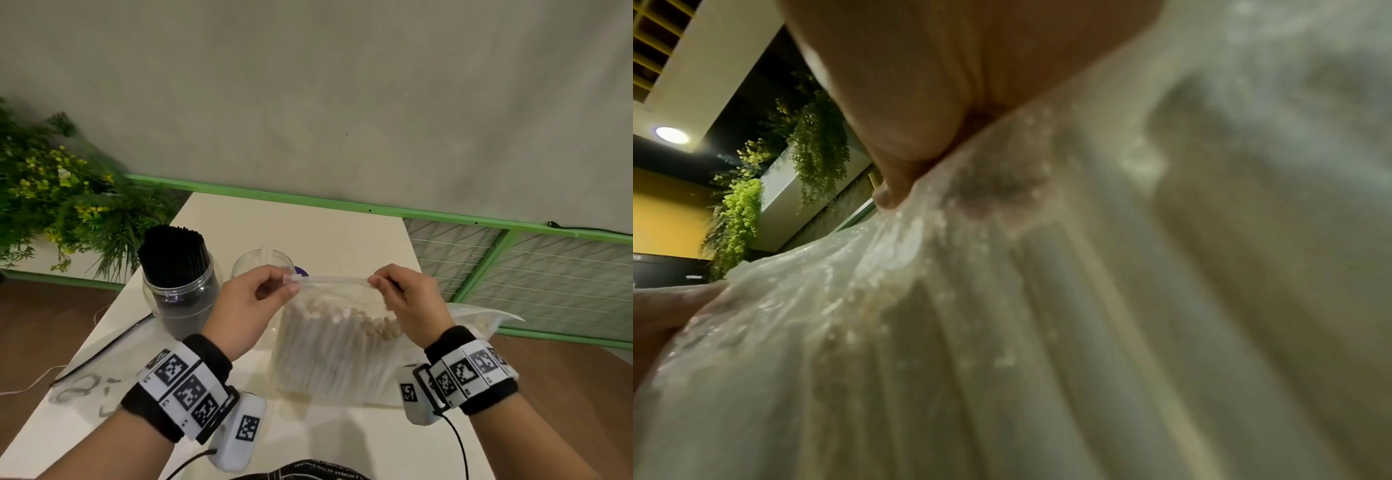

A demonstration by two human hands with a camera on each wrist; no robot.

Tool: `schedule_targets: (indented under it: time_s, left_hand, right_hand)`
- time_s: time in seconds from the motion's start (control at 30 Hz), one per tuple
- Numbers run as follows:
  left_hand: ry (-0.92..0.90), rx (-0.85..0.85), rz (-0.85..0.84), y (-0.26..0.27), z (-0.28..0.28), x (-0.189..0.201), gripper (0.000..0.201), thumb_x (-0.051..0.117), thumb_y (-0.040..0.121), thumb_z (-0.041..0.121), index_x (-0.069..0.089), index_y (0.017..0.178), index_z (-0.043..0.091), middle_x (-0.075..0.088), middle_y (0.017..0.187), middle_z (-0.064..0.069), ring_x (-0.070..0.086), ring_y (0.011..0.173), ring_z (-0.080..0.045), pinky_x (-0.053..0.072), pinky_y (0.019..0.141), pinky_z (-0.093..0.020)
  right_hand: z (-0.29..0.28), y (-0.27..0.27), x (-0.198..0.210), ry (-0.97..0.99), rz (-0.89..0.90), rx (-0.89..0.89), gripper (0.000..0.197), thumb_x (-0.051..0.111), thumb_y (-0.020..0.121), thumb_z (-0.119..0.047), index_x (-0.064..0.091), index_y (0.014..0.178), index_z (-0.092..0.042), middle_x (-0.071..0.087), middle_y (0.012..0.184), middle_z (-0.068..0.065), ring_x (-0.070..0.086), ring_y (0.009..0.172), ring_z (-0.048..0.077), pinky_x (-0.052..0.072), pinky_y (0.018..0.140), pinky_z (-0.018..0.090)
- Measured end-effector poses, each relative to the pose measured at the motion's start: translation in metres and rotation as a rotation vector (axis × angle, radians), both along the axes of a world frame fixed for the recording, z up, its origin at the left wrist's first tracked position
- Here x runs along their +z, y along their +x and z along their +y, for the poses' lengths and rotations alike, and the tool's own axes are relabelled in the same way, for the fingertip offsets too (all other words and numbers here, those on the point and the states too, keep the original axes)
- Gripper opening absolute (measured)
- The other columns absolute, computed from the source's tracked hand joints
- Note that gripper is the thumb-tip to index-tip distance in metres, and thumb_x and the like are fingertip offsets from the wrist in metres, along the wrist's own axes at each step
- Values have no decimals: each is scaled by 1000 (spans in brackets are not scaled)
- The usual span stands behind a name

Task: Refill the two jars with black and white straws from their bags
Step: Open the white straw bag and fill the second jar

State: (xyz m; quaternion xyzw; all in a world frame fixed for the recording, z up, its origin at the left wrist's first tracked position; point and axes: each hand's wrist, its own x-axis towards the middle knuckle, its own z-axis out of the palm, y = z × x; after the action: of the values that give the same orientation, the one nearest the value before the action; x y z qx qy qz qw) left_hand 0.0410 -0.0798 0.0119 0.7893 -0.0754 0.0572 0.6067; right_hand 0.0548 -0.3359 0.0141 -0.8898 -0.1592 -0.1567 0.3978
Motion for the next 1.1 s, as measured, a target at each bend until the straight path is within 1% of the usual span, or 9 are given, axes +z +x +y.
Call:
schedule_targets:
  time_s: [0.13, 0.23, 0.3, 0.4, 0.47, 0.57, 0.73, 0.93, 1.1]
  left_hand:
    - [22, 41, -41, 7, 4, -5, 16, 69, 86, 19, 68, 83, 34, 68, 78, 11, 61, 76, -6, 49, 76, -20]
    - [66, 52, -61, 9, 6, -4, 15, 68, 87, 19, 68, 83, 34, 70, 78, 13, 65, 78, -10, 54, 82, -34]
    - [103, 44, -71, 10, 7, -1, 16, 66, 88, 19, 68, 83, 35, 71, 82, 15, 67, 83, -9, 54, 84, -35]
    - [157, 37, -115, 10, 9, 4, 24, 66, 87, 18, 68, 81, 41, 71, 86, 20, 65, 85, -4, 50, 82, -23]
    - [204, 85, -157, 9, 11, 7, 20, 69, 85, 21, 68, 79, 41, 70, 83, 17, 63, 83, -2, 45, 75, -14]
    - [245, 154, -169, 8, 12, 4, 8, 68, 86, 30, 68, 79, 33, 67, 79, 14, 60, 81, -2, 45, 70, -19]
    - [246, 189, -154, 9, 13, -10, 11, 64, 88, 24, 63, 79, 30, 64, 80, 12, 58, 79, -4, 41, 66, -21]
    - [267, 159, -174, 16, 3, -11, 12, 57, 93, 18, 56, 81, 21, 59, 90, 8, 54, 81, -4, 36, 66, -17]
    - [151, 205, -85, 27, 17, -6, 13, 54, 94, 18, 55, 82, 21, 64, 84, 0, 63, 83, -20, 50, 76, -38]
  right_hand:
    - [9, 7, 2, -139, 10, -69, 39, 48, 86, -56, 56, 71, -21, 40, 49, -8, 39, 49, 11, 31, 49, 20]
    - [28, 8, 10, -259, -45, -46, 46, 40, 86, -67, 60, 88, -25, 52, 63, -10, 46, 56, 5, 40, 54, 24]
    - [48, 8, 14, -252, -105, 72, 42, 45, 89, -60, 63, 104, -25, 60, 85, -12, 52, 72, 3, 48, 65, 25]
    - [81, 12, 16, -218, -123, 215, 37, 53, 91, -47, 64, 116, -22, 64, 102, -8, 58, 89, 7, 51, 78, 27]
    - [99, 15, 16, -158, -141, 237, 28, 56, 93, -35, 68, 110, -18, 66, 97, -4, 61, 87, 13, 53, 78, 33]
    - [107, 22, 13, -80, -187, 230, 16, 59, 91, -15, 73, 97, -10, 66, 87, 1, 61, 80, 15, 52, 74, 33]
    - [108, 26, 8, -153, -120, 307, 19, 57, 93, -14, 72, 103, -7, 66, 94, 7, 60, 89, 23, 50, 81, 33]
    - [102, 33, -1, -379, -289, 220, 12, 53, 89, -8, 65, 92, -8, 58, 84, 6, 54, 72, 26, 48, 64, 39]
    - [53, 38, -7, -493, -249, -9, 13, 63, 85, -1, 62, 92, -13, 55, 84, 1, 49, 70, 20, 44, 64, 35]
